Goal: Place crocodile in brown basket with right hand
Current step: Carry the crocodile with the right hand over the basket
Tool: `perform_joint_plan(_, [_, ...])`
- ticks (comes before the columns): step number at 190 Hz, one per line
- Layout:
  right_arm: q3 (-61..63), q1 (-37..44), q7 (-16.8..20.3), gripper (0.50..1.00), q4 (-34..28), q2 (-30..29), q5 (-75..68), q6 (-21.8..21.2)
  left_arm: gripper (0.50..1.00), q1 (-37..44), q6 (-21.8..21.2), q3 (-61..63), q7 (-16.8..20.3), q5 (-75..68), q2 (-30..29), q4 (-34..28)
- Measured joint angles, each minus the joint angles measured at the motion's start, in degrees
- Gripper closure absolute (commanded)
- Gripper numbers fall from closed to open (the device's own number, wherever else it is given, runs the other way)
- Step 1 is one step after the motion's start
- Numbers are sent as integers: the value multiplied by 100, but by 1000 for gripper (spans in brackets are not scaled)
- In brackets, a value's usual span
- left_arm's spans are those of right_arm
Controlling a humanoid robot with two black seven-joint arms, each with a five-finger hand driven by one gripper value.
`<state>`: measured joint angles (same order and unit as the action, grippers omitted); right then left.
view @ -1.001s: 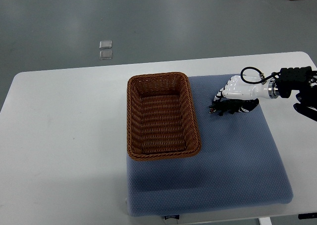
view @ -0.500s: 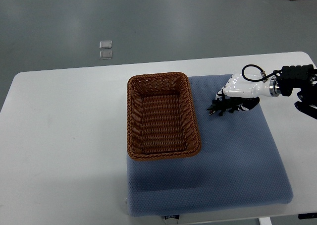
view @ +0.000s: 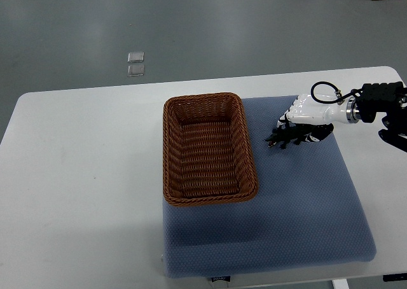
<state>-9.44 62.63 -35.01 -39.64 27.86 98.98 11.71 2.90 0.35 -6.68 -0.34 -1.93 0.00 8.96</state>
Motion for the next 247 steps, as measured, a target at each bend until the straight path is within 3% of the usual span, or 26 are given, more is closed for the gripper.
perform_joint_plan(162, [256,267,1,1000,-66,162,-825,-156,500,0,0,0,-2,0,0,0])
perform_joint_plan(200, [327,309,2,1000,-288,220,-1638,-262,500,0,0,0,-2,0,0,0])
perform_joint_plan(247, [502,578,2,1000,-1062,-8,-1760,-217,500,0,0,0,-1,0,0,0])
